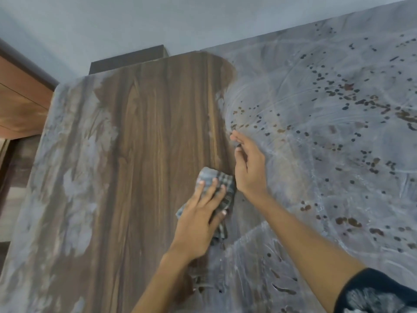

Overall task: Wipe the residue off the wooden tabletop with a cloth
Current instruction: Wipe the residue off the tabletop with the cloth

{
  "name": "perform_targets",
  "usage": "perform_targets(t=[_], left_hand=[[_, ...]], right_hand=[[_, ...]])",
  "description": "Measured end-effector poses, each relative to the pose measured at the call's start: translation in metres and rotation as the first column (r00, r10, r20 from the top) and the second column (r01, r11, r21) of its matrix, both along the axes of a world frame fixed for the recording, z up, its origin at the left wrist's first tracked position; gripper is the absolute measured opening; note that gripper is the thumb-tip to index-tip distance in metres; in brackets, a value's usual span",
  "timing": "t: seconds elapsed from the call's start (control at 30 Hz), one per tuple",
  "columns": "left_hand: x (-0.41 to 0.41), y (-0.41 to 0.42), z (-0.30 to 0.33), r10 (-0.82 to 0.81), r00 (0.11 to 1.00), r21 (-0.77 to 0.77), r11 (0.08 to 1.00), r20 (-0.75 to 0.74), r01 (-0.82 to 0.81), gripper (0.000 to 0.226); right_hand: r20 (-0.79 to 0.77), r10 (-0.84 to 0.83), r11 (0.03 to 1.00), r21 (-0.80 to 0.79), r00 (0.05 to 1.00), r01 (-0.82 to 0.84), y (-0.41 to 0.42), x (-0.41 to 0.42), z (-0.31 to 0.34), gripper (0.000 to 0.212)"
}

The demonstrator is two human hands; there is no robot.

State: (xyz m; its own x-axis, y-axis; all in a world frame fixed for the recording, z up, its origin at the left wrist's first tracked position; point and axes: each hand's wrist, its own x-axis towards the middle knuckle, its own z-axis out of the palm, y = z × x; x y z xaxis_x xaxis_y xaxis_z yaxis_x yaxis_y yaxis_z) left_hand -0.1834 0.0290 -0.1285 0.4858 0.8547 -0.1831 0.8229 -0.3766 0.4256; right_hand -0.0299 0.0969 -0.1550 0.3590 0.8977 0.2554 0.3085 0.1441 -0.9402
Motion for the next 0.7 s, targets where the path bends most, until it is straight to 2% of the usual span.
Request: perform_targets(t=[0.13,0.23,0.3,0.43,0.5,0.6,0.7], left_hand=[[-0.008,0.042,-0.005,0.225,0.974,0.02,0.974,0.009,-0.226,0.053],[0.003,0.071,-0.007,0.317,0.948,0.026,0.948,-0.037,-0.317,0.052],[0.007,0.072,-0.007,0.295,0.955,0.022,0.955,-0.037,-0.294,0.052],[0.014,0.019,-0.005,-0.061,0.998,0.022,0.998,0.024,0.061,0.053],[0.013,-0.013,-0.002,-0.156,0.988,-0.042,0.987,0.012,0.156,0.053],[-0.007,-0.015,-0.001,-0.131,0.991,-0.029,0.991,-0.026,0.13,0.05],[-0.032,0.016,-0.004,0.066,0.998,0.061,0.996,-0.024,-0.065,0.054]], right_hand=[[-0.008,-0.011,1.0,0.006,1.0,0.011,0.002,-0.001,-0.002,0.039],[0.02,-0.028,0.999,0.028,0.999,0.028,0.002,0.0,-0.005,0.038],[0.016,-0.025,0.999,0.038,1.0,0.025,0.003,0.0,-0.006,0.038],[-0.014,-0.019,0.999,0.038,1.0,0.02,0.003,-0.001,-0.006,0.04],[-0.029,-0.012,0.999,0.052,1.0,0.013,0.002,-0.001,-0.007,0.039],[-0.071,-0.016,0.998,0.067,0.997,0.021,0.003,0.0,-0.009,0.037],[-0.064,-0.028,0.997,0.075,0.998,0.033,0.004,0.0,-0.013,0.036]])
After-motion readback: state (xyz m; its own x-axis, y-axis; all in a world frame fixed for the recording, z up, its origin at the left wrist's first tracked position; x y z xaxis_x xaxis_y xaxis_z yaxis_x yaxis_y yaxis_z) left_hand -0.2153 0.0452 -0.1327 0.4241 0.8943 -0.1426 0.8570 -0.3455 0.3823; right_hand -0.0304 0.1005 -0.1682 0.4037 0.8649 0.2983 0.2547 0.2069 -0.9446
